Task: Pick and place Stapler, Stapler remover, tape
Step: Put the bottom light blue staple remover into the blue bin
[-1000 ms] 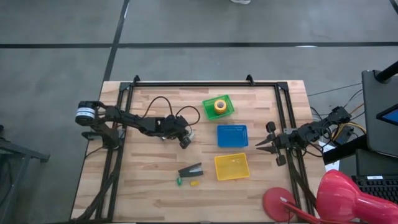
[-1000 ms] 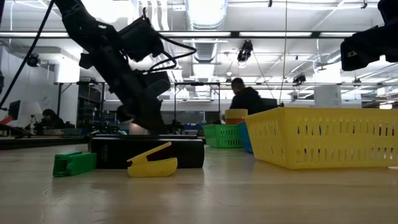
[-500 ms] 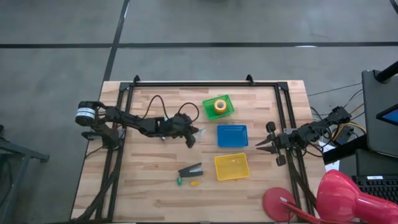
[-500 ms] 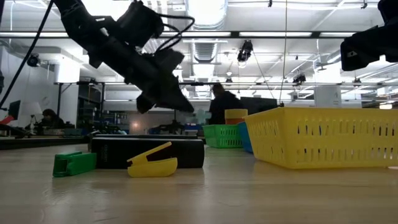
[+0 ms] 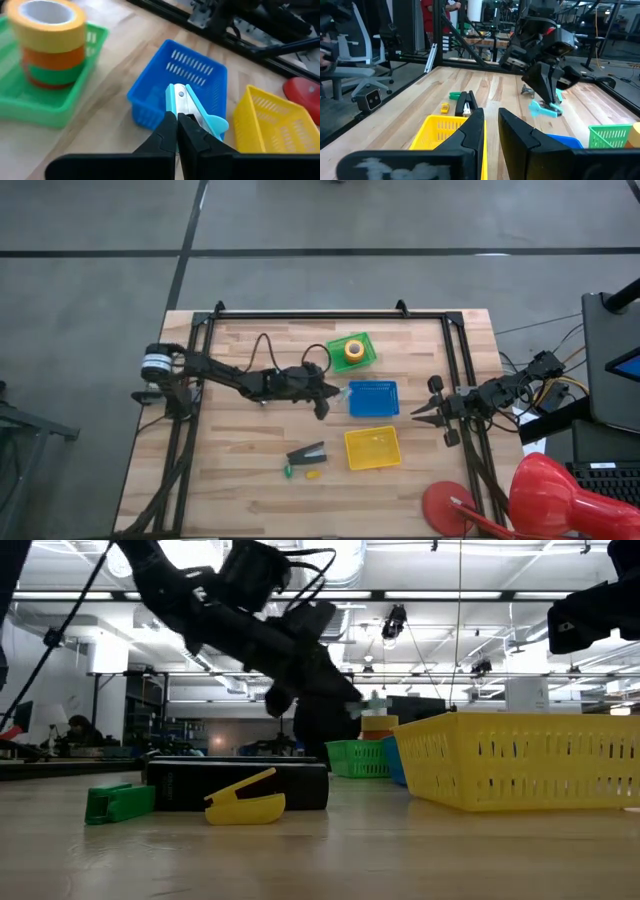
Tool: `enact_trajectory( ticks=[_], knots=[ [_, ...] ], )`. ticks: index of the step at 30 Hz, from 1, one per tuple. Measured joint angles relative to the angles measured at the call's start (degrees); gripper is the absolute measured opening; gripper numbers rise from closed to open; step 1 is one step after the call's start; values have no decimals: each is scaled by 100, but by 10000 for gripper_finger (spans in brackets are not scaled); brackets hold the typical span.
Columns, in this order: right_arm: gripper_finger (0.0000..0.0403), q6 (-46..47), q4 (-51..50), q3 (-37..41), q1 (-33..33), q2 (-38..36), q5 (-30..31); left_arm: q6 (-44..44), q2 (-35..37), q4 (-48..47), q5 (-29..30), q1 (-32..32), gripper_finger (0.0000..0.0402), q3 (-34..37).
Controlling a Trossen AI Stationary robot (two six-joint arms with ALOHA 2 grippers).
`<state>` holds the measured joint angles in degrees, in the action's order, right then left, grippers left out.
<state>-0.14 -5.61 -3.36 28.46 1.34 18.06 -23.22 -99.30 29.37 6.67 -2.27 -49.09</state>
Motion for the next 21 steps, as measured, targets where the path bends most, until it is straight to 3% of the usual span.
enact_trajectory(
  ticks=[10,21],
  knots=[
    [52,2,0,0,1,-10,-2,265,-1065,-83,-449,30,5,-1246],
    [52,12,1,0,3,28,-2,266,-1407,-235,-436,25,8,-1542]
  ],
)
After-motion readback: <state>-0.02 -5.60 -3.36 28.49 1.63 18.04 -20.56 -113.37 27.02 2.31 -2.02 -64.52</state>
